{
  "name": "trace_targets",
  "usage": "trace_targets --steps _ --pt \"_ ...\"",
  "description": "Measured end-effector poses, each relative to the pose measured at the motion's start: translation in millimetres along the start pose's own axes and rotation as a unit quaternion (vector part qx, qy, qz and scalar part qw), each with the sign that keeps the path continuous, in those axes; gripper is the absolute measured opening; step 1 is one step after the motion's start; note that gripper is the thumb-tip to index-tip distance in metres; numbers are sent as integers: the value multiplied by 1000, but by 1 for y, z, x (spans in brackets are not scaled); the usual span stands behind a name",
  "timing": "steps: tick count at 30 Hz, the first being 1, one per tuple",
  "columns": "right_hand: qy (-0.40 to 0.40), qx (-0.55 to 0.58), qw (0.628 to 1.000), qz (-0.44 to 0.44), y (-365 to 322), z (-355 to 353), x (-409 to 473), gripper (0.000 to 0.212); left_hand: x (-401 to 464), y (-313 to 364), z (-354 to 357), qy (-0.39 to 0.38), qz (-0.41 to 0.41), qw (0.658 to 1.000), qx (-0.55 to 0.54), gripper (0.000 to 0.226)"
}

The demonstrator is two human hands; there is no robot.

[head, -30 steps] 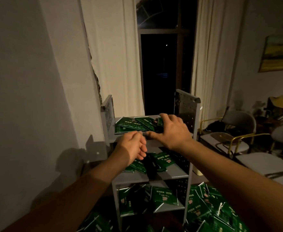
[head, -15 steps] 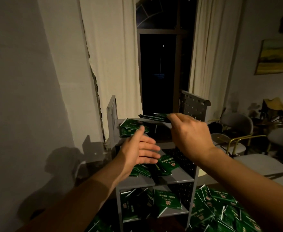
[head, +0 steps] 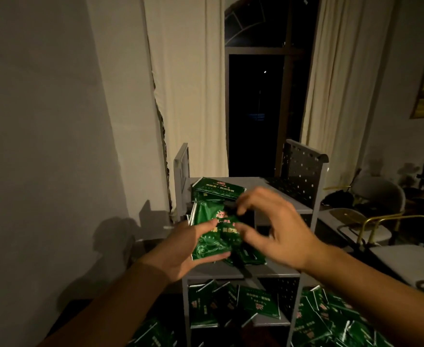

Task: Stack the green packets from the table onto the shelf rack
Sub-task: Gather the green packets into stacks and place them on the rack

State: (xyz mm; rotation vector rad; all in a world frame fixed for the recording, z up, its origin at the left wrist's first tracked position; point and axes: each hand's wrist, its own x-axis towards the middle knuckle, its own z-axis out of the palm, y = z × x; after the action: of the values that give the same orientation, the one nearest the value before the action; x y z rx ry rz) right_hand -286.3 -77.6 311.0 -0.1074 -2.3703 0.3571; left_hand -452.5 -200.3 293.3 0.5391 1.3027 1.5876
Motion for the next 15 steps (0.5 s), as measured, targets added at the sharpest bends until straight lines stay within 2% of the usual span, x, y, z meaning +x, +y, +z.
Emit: trace_targets --steps 1,2,5,7,11,13,15 --pt "18 -17 999 43 4 1 11 29 -3 0 -4 0 1 1000 -10 33" --pt "14 -46 995 87 7 3 24 34 -3 -2 -9 -5 -2 1000 -10 38" --pt "-87 -85 971 205 8 18 64 60 4 -10 -22 34 -9 997 61 89" --pt "-141 -98 955 240 3 34 87 78 5 -13 -26 56 -16 994 88 105" --pt "-189 -120 921 319 3 60 113 102 8 -15 -34 65 15 990 122 97" --pt "-191 -145 909 341 9 65 117 103 11 -14 -33 59 9 989 132 89" --pt "-173 -173 905 348 9 67 117 95 16 -15 -35 83 5 988 131 83"
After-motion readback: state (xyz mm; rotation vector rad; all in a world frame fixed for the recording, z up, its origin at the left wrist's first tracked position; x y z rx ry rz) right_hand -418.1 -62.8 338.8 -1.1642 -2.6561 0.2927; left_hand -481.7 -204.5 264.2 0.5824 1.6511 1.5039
